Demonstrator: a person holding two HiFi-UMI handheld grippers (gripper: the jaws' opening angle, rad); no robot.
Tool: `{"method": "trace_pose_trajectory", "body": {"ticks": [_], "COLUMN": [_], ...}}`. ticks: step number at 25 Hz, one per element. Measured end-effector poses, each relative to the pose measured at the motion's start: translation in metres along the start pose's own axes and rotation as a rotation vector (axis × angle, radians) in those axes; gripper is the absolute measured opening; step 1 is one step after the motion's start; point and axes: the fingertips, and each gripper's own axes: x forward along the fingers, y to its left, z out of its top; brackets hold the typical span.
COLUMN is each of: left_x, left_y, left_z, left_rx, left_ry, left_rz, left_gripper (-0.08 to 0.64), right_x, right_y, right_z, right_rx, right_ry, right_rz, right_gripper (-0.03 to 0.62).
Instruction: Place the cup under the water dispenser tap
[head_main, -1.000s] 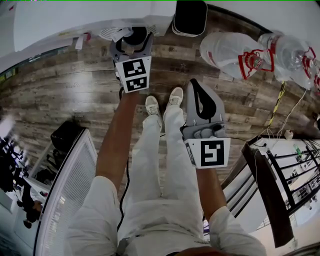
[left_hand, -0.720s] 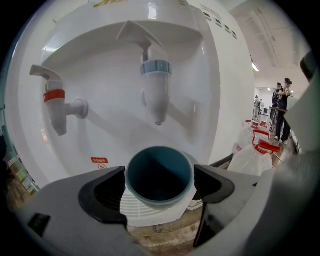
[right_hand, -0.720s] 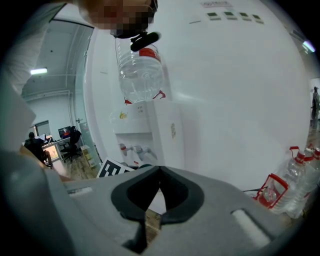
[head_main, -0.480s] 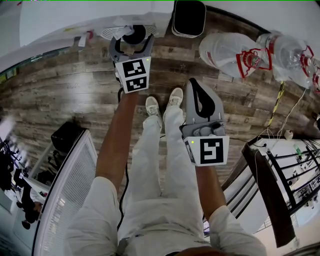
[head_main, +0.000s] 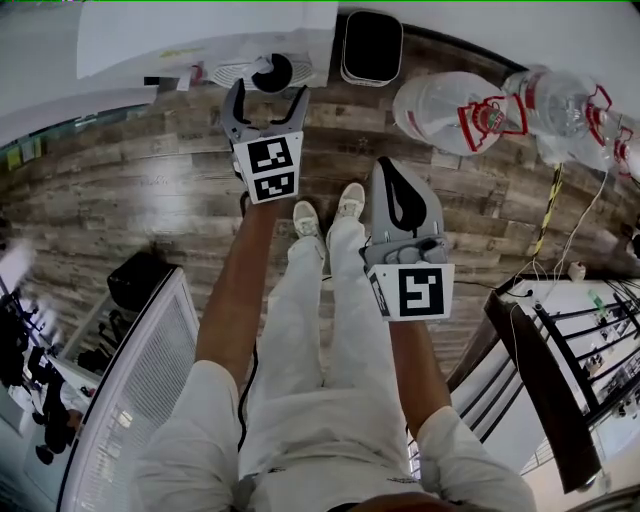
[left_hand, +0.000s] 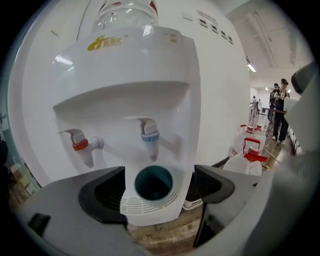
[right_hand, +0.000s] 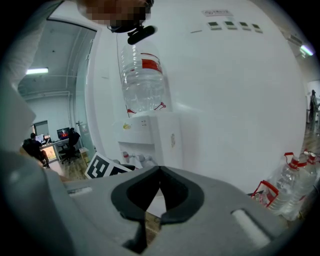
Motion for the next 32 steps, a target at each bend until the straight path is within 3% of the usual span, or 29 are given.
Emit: {"method": "trace_pose_trajectory", "body": {"ticks": [13,24,32], "left_x": [-0.114,-0.216,-0.286], "left_y": [-0.008,-0.018,-0.031], "left_z": [0.07,0.158,0.21], "left_rx": [-0.059,-0.082,-0.052], "left_ry": [-0.025,-0.099,-0.137], "left_rz": [-0.017,-0.052,-0.08], "left_gripper": [0.364,0.215,0.132], "right_x": [-0.057,-0.111,-0.153], "right_y": [0.036,0.056,0.069], "right_z": [0.058,0.119,0.167], "right_rx": [-0.004,-0.013,-0.017], "right_ry": [-0.033,-0.055,-0.077], "right_rz": [0.007,0.006,0.037], "right_gripper": [-0.001,0.0,0.0]}}
